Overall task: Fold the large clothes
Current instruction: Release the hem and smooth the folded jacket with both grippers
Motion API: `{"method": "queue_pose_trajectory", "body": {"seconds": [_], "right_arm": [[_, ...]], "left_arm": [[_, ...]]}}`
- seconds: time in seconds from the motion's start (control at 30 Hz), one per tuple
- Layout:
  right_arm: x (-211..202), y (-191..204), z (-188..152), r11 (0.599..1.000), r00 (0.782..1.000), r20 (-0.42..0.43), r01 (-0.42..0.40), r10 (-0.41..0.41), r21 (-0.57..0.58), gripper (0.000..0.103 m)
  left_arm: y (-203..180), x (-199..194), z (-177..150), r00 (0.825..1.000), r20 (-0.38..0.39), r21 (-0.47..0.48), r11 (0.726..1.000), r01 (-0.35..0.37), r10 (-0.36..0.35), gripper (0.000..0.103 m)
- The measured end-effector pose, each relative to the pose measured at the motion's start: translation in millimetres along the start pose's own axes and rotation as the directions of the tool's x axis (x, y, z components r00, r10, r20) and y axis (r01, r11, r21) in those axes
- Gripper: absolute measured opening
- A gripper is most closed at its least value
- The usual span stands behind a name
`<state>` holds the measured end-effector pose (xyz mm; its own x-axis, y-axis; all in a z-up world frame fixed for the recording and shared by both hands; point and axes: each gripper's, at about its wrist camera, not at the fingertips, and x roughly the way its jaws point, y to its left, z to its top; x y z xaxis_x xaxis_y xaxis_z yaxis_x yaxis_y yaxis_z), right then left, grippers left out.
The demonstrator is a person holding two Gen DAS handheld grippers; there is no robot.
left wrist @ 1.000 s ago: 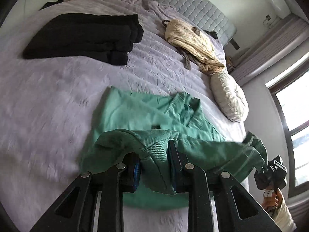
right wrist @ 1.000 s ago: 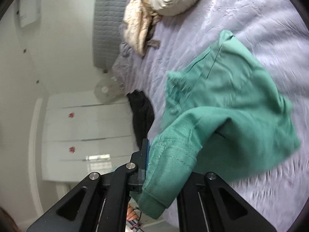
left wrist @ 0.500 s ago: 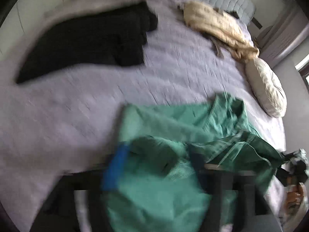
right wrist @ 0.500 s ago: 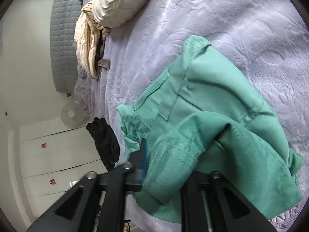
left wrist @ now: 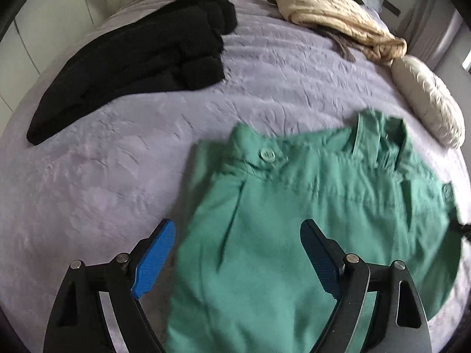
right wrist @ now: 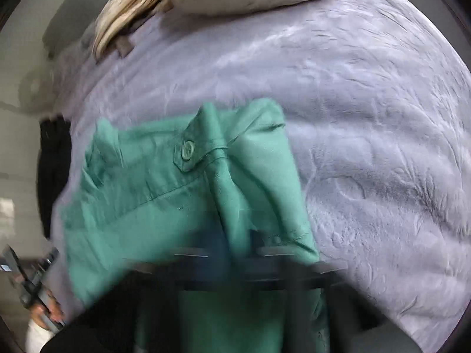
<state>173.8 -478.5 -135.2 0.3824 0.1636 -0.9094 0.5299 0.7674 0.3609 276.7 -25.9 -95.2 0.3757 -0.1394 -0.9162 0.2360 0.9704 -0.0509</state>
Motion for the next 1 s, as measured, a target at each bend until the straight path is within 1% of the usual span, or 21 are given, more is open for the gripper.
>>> {"method": "queue_pose_trajectory", "body": {"seconds": [0.03, 0.07, 0.1, 0.13, 0.2, 0.27, 0.3, 0.33, 0.4, 0.43, 0.5, 0.57, 0.63, 0.67, 0.73, 0.8, 0.87, 0.9, 0.93, 0.97, 1.0], "right_arm": [[-2, -1, -1, 1.0, 0.999, 0.024, 0.021, -0.021, -0.01, 0.004], [0, -5, -1, 0.999, 0.998, 0.037, 0.049, -0.048, -0.009, 0.003], [4, -11, -1, 0.997, 0.997, 0.033, 0.074, -0.074, -0.001, 0.004], [11, -17, -1, 0.997, 0.997, 0.013, 0.075, -0.075, 0.018, 0.004], [17, -25, 0, 0.997, 0.998, 0.0, 0.064, -0.064, 0.04, 0.004], [12, -28, 0, 0.996, 0.999, -0.002, 0.054, -0.054, 0.072, 0.005], [6, -31, -1, 0.994, 0.998, 0.0, 0.057, -0.057, 0.097, 0.016], [-4, -31, -5, 0.992, 0.998, 0.01, 0.059, -0.06, 0.114, 0.018], [-26, -24, -13, 0.994, 0.997, 0.044, 0.057, -0.061, 0.089, 0.018], [-38, -17, -20, 0.997, 0.996, 0.066, 0.059, -0.062, 0.054, 0.018], [-54, -1, -38, 1.0, 0.997, 0.073, 0.017, -0.016, -0.007, 0.018], [-59, 17, -59, 0.997, 0.998, 0.043, -0.052, 0.055, -0.048, 0.017], [-54, 36, -85, 0.99, 0.993, -0.013, -0.115, 0.114, -0.083, 0.017], [-47, 46, -97, 0.986, 0.99, -0.047, -0.136, 0.132, -0.099, 0.017], [-30, 66, -120, 0.975, 0.98, -0.112, -0.177, 0.162, -0.137, 0.017], [-13, 79, -138, 0.97, 0.979, -0.15, -0.166, 0.14, -0.175, 0.017], [8, 79, -152, 0.975, 0.981, -0.181, -0.103, 0.067, -0.198, 0.017], [13, 73, -153, 0.979, 0.982, -0.182, -0.09, 0.056, -0.182, 0.013], [10, 64, -154, 0.983, 0.983, -0.175, -0.091, 0.063, -0.161, 0.013], [4, 54, -153, 0.987, 0.986, -0.159, -0.072, 0.049, -0.145, 0.012], [-6, 40, -151, 0.99, 0.992, -0.127, -0.024, 0.006, -0.14, 0.012]], "left_arm": [[-4, 7, -2, 0.999, -0.001, 0.014, 0.999, -0.032, 0.032, 0.088], [-6, 19, -6, 0.996, -0.008, 0.032, 0.995, -0.089, 0.09, 0.088], [-5, 27, -8, 0.992, -0.023, 0.037, 0.992, -0.12, 0.12, 0.088], [-2, 37, -10, 0.989, -0.045, 0.032, 0.989, -0.141, 0.142, 0.088], [10, 40, -11, 0.988, -0.061, -0.011, 0.99, -0.142, 0.141, 0.088], [21, 29, -11, 0.986, -0.055, -0.04, 0.986, -0.161, 0.159, 0.088], [28, 17, -11, 0.987, -0.038, -0.047, 0.986, -0.161, 0.159, 0.088], [33, 4, -12, 0.988, -0.017, -0.053, 0.987, -0.154, 0.153, 0.088], [41, -20, -18, 0.991, 0.011, -0.039, 0.991, -0.13, 0.131, 0.088], [42, -28, -22, 0.992, 0.017, -0.024, 0.992, -0.128, 0.128, 0.088], [40, -44, -33, 0.993, 0.024, 0.004, 0.994, -0.112, 0.112, 0.088], [33, -52, -45, 0.996, 0.022, 0.021, 0.996, -0.082, 0.082, 0.088], [22, -50, -58, 0.998, 0.003, 0.028, 0.998, -0.056, 0.056, 0.088], [13, -44, -66, 0.999, -0.013, 0.04, 0.998, -0.041, 0.042, 0.088], [-2, -32, -76, 0.998, -0.034, 0.063, 0.997, -0.046, 0.049, 0.088], [-13, -16, -91, 0.995, -0.063, 0.088, 0.993, -0.074, 0.079, 0.088], [-12, -3, -104, 0.987, -0.08, 0.103, 0.986, -0.128, 0.136, 0.088], [-6, -1, -108, 0.985, -0.087, 0.096, 0.986, -0.139, 0.147, 0.088], [3, -1, -111, 0.985, -0.097, 0.069, 0.989, -0.134, 0.14, 0.088], [15, -3, -113, 0.987, -0.102, 0.031, 0.992, -0.12, 0.122, 0.088], [23, -5, -115, 0.987, -0.105, 0.007, 0.993, -0.119, 0.119, 0.088]]}}
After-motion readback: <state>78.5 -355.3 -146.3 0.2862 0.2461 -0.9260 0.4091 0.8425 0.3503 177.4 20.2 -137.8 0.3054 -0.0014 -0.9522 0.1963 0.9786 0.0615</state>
